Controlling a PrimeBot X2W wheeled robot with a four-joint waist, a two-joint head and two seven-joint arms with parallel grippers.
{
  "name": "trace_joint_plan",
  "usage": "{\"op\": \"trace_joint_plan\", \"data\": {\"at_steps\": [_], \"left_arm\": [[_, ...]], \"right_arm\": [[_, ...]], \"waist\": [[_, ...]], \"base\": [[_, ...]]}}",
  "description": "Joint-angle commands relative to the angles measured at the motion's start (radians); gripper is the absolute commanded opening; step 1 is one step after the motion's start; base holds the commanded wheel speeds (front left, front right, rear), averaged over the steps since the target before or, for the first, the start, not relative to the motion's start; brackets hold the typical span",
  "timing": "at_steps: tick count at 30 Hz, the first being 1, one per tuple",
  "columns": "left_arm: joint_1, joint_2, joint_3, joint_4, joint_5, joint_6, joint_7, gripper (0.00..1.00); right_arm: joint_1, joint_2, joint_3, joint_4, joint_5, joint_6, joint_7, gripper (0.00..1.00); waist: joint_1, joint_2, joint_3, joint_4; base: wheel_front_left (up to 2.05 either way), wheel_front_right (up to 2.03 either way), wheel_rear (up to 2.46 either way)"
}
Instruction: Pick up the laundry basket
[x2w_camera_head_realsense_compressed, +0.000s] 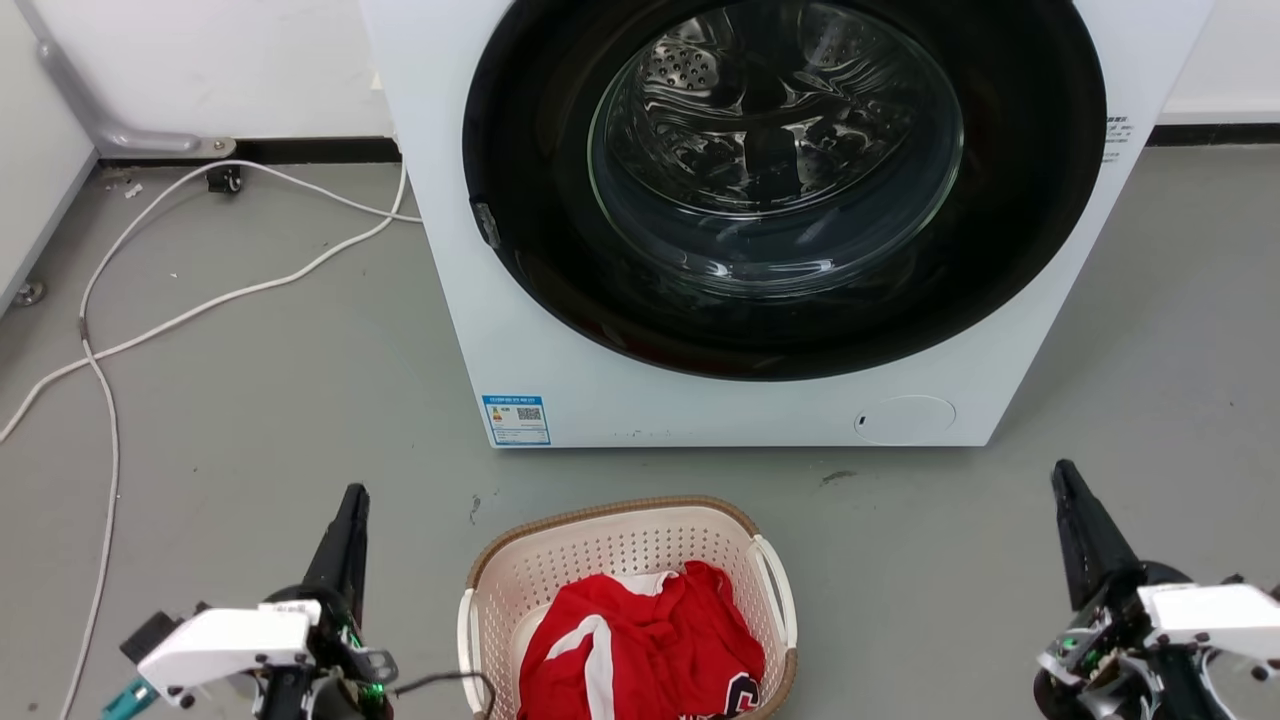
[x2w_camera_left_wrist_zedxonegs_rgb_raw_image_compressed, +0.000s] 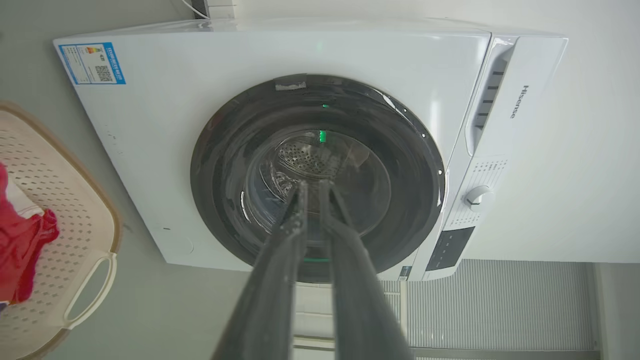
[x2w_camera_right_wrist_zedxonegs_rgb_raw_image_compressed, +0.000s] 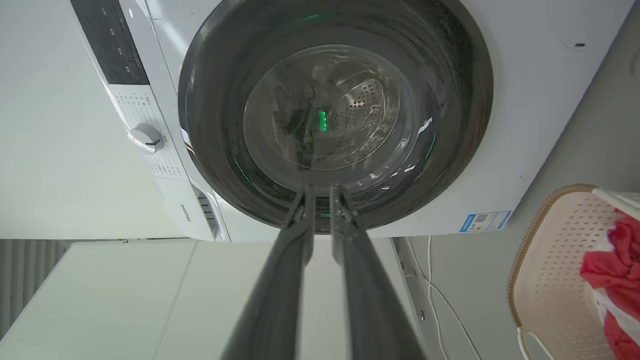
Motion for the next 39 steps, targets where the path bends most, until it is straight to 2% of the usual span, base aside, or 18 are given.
{"op": "trace_joint_plan", "data": {"at_steps": [1,8,13,22,39], "left_arm": [[0.002,-0.001,-0.001,0.004,0.0,0.0,-0.001,1.0],[0.014,-0.002,-0.015,-0.006,0.01,0.0,-0.031,1.0],[0.011,-0.002,-0.006,-0.017,0.083,0.0,-0.056,1.0],[0.007,-0.001,0.007,-0.049,0.277,0.008,-0.097,1.0],[0.028,0.0,-0.041,-0.099,0.648,0.048,-0.163,1.0]], "right_arm": [[0.003,0.0,0.001,0.004,0.0,0.0,-0.001,1.0],[0.014,0.001,0.006,0.01,-0.029,0.0,-0.031,1.0],[0.013,0.001,0.0,-0.001,-0.108,0.0,-0.055,1.0],[0.018,0.001,0.002,-0.059,-0.326,0.0,-0.096,1.0],[0.05,0.0,0.034,-0.145,-0.764,0.0,-0.164,1.0]], "waist": [[0.0,-0.0001,0.0,0.0],[0.0,-0.0001,0.001,0.0],[0.0,-0.0001,0.002,0.001],[0.0,-0.0001,0.004,0.001],[0.0,-0.0001,0.007,0.003]], "base": [[0.0,0.0,0.0],[0.0,0.0,0.0],[0.0,0.0,0.0],[0.0,0.0,0.0],[0.0,0.0,0.0]]}}
